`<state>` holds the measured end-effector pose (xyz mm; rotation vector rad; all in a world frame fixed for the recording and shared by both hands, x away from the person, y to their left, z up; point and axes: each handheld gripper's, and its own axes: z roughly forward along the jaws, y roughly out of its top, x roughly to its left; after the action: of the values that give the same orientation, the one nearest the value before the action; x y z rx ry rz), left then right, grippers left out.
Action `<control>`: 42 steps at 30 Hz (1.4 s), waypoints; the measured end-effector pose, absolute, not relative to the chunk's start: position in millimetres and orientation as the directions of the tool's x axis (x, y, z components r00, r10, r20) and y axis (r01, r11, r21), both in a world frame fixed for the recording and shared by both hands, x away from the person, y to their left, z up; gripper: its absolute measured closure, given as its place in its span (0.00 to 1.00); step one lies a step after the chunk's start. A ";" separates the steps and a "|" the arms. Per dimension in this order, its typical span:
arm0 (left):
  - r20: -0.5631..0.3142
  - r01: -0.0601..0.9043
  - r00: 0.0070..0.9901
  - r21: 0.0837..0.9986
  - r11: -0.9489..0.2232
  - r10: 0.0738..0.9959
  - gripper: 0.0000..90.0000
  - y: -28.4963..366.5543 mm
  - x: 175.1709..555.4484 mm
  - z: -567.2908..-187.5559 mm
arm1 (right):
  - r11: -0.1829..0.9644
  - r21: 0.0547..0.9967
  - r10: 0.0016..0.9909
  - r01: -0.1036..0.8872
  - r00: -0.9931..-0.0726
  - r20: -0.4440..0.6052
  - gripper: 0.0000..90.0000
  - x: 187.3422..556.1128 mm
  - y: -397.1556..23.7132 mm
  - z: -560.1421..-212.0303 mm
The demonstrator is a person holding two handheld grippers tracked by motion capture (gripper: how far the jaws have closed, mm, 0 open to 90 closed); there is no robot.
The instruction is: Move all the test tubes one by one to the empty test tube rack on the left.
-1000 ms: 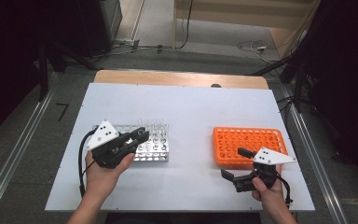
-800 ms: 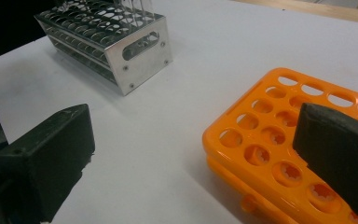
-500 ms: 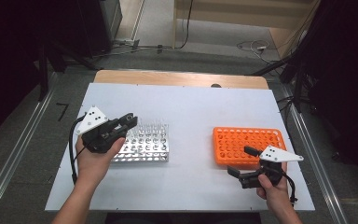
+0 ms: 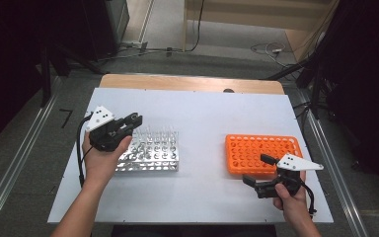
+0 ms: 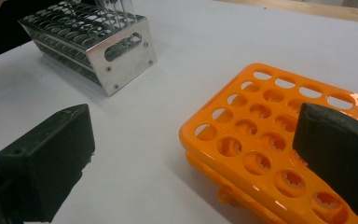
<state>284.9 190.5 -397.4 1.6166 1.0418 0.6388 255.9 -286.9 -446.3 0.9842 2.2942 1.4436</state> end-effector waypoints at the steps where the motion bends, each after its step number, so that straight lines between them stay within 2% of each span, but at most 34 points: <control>1: -0.099 0.311 0.469 0.949 -0.059 0.878 0.84 190.5 286.7 -398.7 | 0.278 0.870 0.662 0.407 -0.737 0.134 0.00 256.0 -286.9 -446.3; 21: -0.069 0.372 0.413 0.923 -0.100 0.908 0.84 181.9 304.4 -434.1 | 0.274 0.872 0.664 0.405 -0.736 0.133 0.00 255.4 -288.6 -445.7; 42: -0.097 0.484 0.410 0.866 -0.126 0.907 0.83 182.4 308.7 -438.8 | 0.275 0.872 0.673 0.404 -0.729 0.126 0.00 255.5 -289.6 -446.3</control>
<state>308.7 182.4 -438.8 1.7637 1.2100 0.5879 255.5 -289.6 -446.3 0.9910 2.2789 1.4351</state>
